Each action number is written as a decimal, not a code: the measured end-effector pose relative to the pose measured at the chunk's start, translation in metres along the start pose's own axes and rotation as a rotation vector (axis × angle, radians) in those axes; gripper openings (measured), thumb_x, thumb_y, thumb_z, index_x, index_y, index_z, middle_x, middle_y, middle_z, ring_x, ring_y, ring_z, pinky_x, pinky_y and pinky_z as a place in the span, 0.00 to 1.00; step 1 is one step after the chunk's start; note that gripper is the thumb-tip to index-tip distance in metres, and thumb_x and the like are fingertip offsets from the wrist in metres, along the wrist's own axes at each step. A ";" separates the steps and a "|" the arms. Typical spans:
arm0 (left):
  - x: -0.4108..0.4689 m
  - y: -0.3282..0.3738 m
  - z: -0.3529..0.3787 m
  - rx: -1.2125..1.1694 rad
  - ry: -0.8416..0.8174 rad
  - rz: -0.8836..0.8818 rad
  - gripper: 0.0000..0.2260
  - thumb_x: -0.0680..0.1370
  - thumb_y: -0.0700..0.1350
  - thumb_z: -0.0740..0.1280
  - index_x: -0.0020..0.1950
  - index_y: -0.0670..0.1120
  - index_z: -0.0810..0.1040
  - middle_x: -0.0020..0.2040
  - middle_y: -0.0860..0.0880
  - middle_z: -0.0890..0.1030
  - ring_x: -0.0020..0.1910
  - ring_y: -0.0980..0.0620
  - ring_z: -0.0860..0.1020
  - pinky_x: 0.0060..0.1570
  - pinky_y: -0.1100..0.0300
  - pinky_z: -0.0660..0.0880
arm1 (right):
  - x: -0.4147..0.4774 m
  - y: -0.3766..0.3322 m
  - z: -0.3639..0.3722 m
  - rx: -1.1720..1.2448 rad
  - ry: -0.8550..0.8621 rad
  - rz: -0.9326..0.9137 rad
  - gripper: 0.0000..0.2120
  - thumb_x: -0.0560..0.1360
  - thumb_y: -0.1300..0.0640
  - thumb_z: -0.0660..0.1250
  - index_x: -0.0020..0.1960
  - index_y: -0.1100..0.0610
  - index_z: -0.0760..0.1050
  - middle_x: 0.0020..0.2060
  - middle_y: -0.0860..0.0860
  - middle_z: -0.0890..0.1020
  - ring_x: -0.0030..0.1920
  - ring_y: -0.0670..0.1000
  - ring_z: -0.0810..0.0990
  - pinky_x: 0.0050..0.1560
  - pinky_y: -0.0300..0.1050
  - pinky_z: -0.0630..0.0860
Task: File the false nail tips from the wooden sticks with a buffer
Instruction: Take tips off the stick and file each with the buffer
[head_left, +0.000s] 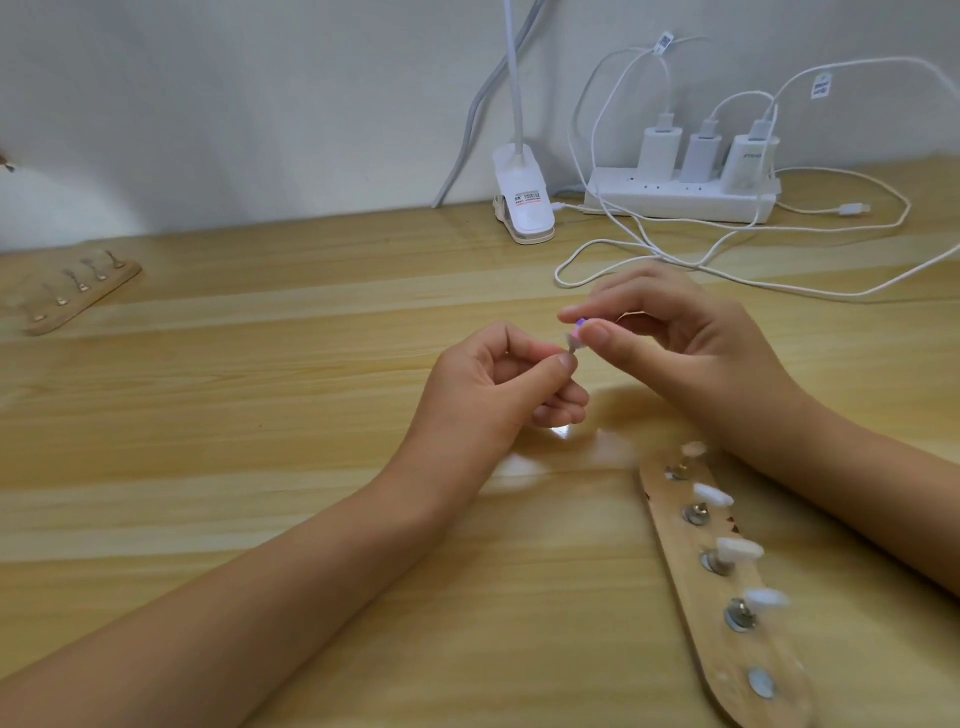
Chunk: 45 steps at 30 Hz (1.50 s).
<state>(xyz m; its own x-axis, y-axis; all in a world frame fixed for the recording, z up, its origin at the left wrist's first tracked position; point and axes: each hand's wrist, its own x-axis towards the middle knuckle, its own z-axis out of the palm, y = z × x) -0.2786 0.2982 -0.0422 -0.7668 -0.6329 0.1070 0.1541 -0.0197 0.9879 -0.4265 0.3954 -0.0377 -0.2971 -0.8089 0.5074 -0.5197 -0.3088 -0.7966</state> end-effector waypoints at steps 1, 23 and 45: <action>0.000 0.000 0.000 0.000 0.002 0.001 0.03 0.77 0.36 0.69 0.44 0.39 0.77 0.33 0.45 0.83 0.31 0.51 0.82 0.34 0.65 0.78 | 0.000 0.001 -0.001 0.008 0.001 0.015 0.08 0.75 0.55 0.69 0.52 0.55 0.81 0.50 0.58 0.79 0.52 0.58 0.79 0.57 0.54 0.77; 0.003 0.001 -0.001 -0.093 0.037 -0.010 0.04 0.78 0.37 0.67 0.50 0.43 0.81 0.35 0.48 0.83 0.36 0.52 0.83 0.39 0.67 0.77 | 0.005 0.002 -0.008 0.303 0.224 0.180 0.07 0.74 0.50 0.69 0.49 0.51 0.82 0.46 0.48 0.84 0.48 0.45 0.80 0.56 0.40 0.76; 0.000 0.001 0.001 0.019 -0.009 0.045 0.06 0.77 0.38 0.69 0.41 0.48 0.79 0.36 0.49 0.83 0.38 0.53 0.82 0.41 0.66 0.77 | 0.000 -0.007 0.000 0.240 0.060 0.127 0.08 0.74 0.59 0.70 0.51 0.61 0.76 0.52 0.63 0.80 0.51 0.48 0.81 0.55 0.40 0.77</action>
<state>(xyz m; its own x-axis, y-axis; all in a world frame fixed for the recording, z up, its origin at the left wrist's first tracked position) -0.2789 0.2985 -0.0412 -0.7652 -0.6256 0.1519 0.1766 0.0229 0.9840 -0.4225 0.3973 -0.0318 -0.3985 -0.8199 0.4111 -0.2725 -0.3221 -0.9066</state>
